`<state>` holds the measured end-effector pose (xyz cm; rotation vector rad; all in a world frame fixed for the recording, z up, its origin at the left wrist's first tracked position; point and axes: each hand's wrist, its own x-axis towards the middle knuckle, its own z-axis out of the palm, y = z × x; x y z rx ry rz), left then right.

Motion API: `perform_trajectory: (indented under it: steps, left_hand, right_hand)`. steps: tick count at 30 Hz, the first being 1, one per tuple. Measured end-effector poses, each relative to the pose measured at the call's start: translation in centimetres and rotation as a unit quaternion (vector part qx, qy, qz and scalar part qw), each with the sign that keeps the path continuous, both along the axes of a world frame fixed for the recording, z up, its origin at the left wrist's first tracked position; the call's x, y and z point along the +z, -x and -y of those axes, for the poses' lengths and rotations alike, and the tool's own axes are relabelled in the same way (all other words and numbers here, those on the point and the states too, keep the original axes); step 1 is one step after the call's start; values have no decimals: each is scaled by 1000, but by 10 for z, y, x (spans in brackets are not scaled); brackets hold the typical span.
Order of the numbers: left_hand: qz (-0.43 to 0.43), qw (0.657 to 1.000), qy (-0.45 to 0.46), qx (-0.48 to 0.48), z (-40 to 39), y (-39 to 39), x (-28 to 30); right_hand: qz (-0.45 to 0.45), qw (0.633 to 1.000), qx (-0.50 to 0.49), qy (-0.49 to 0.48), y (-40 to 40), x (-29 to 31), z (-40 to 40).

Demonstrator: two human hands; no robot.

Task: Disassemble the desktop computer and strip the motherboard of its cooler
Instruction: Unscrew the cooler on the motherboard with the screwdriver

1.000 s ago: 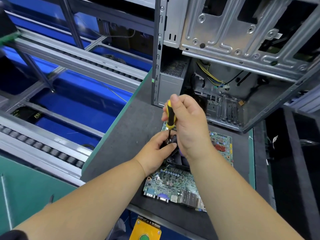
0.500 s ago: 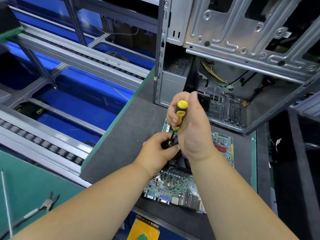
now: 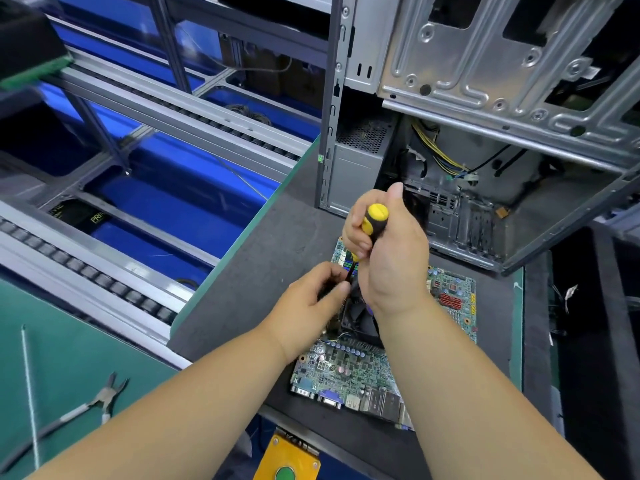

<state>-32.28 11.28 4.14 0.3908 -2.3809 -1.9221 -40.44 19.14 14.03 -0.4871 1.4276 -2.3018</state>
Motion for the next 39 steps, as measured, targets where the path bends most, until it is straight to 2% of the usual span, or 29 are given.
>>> perform_trajectory:
  steps: [3, 6, 9, 15, 18, 21, 23, 28, 31, 34, 36, 39]
  left_hand:
    - [-7, 999, 32, 6, 7, -6, -4]
    - [-22, 993, 118, 21, 9, -2, -2]
    - [-37, 976, 212, 26, 13, 8, 3]
    - [-56, 931, 354, -66, 25, 21, 2]
    - [-76, 933, 346, -58, 28, 20, -1]
    - [-64, 913, 393, -88, 28, 23, 1]
    - [-61, 903, 415, -93, 28, 25, 2]
    - [-50, 897, 429, -97, 25, 25, 3]
    - [-30, 887, 448, -107, 21, 25, 5]
    - [6, 887, 445, -121, 19, 25, 9]
    - [19, 908, 407, -95, 17, 23, 12]
    - [23, 963, 270, 14, 11, 18, 22]
  right_hand:
    - [-20, 999, 28, -4, 2, 0, -6]
    - [-50, 997, 1, -54, 4, 2, -12]
    - [-41, 994, -34, -97, 10, 5, -13]
    - [-56, 995, -46, -68, 1, 0, -1]
    - [-67, 996, 3, -61, -3, 1, 2]
    - [-92, 991, 55, -85, -7, 2, 7]
    - [-103, 989, 42, -97, -8, 2, 7]
    - [-44, 992, -51, -110, 11, 10, -5]
    - [13, 995, -25, -98, 15, 13, -6]
    - [13, 999, 9, -48, 7, 19, -9]
    - [7, 1000, 7, 28, 8, 25, -22]
    - [-24, 996, -40, 73, 19, 30, -57]
